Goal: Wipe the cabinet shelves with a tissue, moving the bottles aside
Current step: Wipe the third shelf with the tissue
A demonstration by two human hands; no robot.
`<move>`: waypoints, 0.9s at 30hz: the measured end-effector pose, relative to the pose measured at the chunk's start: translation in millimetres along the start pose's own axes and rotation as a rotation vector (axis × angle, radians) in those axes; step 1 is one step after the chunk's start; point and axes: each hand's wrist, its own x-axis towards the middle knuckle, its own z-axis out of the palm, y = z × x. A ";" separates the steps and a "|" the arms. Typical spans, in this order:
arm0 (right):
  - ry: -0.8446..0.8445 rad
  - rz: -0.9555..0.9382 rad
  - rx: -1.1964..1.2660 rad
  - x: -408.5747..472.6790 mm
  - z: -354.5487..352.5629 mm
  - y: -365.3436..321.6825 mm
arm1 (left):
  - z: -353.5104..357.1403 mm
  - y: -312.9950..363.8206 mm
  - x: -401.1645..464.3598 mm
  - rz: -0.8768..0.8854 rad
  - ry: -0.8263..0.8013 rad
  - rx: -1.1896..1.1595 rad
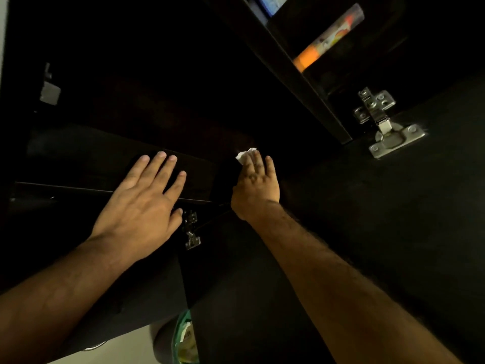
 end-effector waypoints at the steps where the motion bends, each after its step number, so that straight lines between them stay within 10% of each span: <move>1: 0.038 0.038 0.044 -5.0 -5.2 8.4 | -0.3 0.3 0.4 -0.001 0.005 -0.008; 27: 0.232 0.325 0.185 -83.7 -38.1 69.2 | -1.6 -0.9 0.4 -0.009 -0.016 -0.092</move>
